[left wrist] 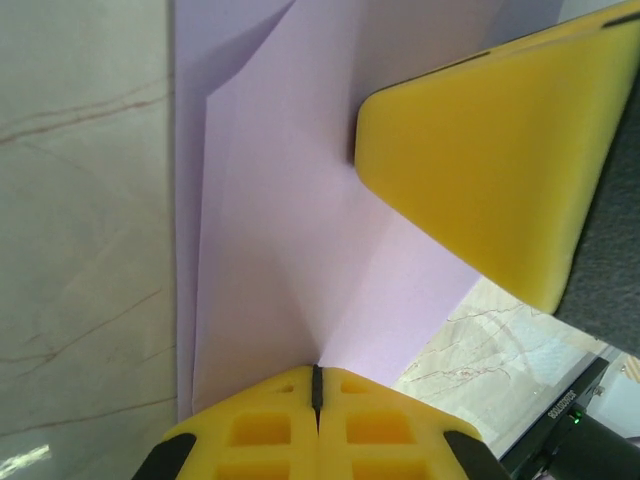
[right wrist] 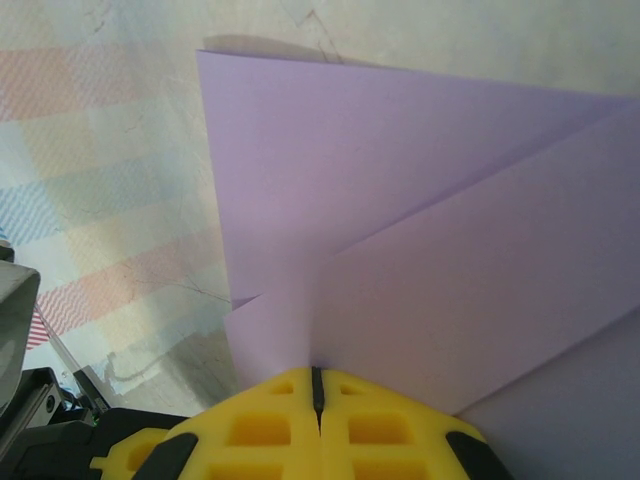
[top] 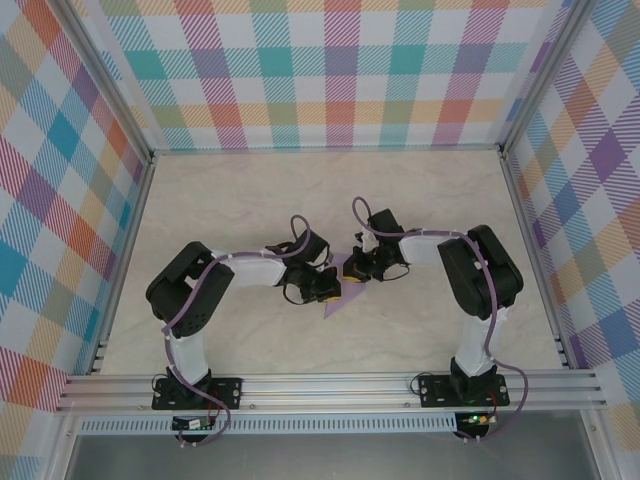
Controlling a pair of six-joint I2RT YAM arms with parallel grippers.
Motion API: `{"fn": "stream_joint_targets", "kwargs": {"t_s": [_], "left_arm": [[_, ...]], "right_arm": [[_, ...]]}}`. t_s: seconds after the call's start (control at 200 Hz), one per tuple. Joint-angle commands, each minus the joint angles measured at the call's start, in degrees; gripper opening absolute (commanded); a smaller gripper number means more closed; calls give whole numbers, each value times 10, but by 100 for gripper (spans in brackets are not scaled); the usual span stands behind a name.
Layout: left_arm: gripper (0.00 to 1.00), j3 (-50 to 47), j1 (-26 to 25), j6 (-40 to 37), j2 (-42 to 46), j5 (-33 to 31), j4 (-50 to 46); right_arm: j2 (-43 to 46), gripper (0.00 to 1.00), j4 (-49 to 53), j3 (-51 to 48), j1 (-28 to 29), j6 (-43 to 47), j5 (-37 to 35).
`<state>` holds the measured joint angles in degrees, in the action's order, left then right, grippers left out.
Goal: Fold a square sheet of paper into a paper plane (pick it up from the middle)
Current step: Fourth fold the wing at the center of the table.
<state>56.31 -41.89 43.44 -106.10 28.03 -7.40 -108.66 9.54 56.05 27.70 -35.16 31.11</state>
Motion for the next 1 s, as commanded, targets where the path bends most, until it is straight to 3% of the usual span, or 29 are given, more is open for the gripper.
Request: {"fn": "stream_joint_targets", "kwargs": {"t_s": [0.0, 0.415, 0.545, 0.69, 0.84, 0.995], "left_arm": [[1, -39, 3, -7, 5, 3, -26], [0, -173, -7, -2, 136, 25, -79], [0, -161, -7, -7, 173, 24, -99], [0, -115, -6, -1, 205, 3, -42], [0, -80, -7, 13, 167, -9, 31], [0, -31, -8, 2, 90, -21, 43]], "right_arm": [[-58, 4, 69, -24, 5, 8, -93], [-62, 4, 78, -19, 5, 8, -103], [-62, 4, 79, -18, 5, 10, -104], [-61, 4, 77, -19, 5, 9, -102], [-63, 4, 74, -17, 6, 6, -99], [-65, 4, 74, -16, 8, 6, -97]]}}
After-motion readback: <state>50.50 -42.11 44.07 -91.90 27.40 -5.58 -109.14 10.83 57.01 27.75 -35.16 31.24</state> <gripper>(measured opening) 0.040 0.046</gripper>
